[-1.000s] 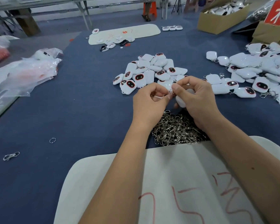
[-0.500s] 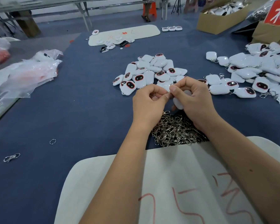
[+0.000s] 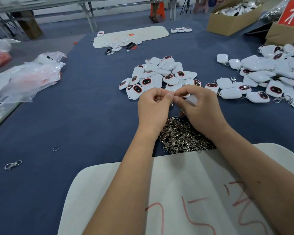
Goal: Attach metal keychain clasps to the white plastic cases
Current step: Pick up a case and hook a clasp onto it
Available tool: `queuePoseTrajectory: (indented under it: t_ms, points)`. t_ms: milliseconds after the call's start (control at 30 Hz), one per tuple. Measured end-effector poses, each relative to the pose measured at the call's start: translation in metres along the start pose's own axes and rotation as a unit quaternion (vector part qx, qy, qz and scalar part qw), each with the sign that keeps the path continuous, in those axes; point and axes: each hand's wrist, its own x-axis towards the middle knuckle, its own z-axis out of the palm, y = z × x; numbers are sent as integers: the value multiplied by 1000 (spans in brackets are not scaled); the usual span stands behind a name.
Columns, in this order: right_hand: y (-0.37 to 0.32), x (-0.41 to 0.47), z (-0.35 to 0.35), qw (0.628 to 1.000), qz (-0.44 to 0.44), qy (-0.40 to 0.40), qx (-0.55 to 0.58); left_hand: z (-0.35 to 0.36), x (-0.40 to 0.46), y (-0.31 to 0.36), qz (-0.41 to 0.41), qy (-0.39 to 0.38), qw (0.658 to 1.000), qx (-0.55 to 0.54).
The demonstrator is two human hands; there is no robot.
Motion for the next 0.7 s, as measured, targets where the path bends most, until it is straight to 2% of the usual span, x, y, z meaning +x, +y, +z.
queuePoseTrajectory:
  t_ms: [133,300,533,700]
  points:
    - [2,1,-2,994,51,-23,95,-1,0,1,-2,-17,1000,-16]
    - [6,5,-6,975,99,-44,192,-2,-2,3,-21,-76,994,-73]
    - [9,5,-9,971,94,-70,209,-6,-2,5,-15,-103,990,-97]
    - [4,2,-8,978,63,-55,189,-9,-2,4,28,-101,992,-77]
